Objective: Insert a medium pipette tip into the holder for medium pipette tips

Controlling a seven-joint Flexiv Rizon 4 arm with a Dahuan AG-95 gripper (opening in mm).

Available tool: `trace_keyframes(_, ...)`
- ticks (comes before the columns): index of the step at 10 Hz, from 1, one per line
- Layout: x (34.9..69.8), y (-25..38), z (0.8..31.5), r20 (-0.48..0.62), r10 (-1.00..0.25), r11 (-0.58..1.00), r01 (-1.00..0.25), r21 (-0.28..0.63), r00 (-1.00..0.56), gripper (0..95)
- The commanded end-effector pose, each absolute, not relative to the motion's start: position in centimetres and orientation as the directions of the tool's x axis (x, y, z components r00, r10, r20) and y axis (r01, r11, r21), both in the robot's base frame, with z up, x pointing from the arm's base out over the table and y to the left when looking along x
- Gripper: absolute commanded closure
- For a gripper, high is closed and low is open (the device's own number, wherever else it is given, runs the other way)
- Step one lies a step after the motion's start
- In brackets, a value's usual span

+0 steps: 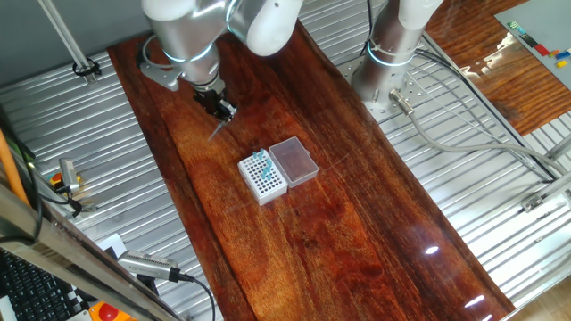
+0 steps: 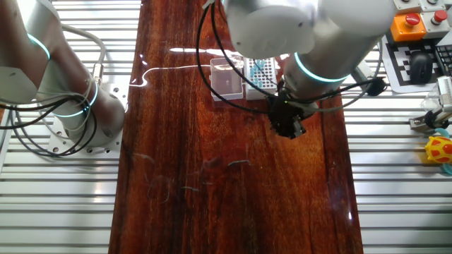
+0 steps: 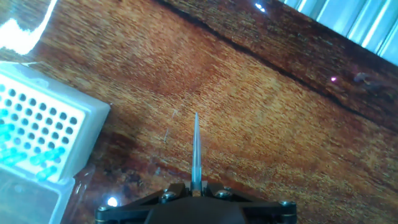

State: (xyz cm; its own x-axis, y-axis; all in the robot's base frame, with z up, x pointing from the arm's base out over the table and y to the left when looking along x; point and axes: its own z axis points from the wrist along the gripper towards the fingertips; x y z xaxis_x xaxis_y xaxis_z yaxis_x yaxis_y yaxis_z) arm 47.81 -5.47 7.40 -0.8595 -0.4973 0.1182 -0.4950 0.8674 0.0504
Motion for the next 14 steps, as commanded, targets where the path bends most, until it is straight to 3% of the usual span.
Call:
trace_keyframes(1, 47.9, -5.4, 7.4, 0.191, -0.5, 0.866, -0.491, 0.093, -0.845, 95.0)
trace_keyframes(3, 46.0, -3.7, 9.0, 0.282, -0.519, 0.851, -0.52, 0.076, -0.807, 95.0)
trace_keyframes(7, 42.5, -0.8, 10.6, 0.325, -0.522, 0.847, -0.524, 0.089, -0.788, 95.0)
trace_keyframes(10, 42.1, 0.1, 10.7, 0.35, -0.538, 0.824, -0.566, 0.027, -0.767, 95.0)
trace_keyframes(14, 42.1, 0.1, 10.7, 0.354, -0.612, 0.767, -0.639, 0.05, -0.707, 95.0)
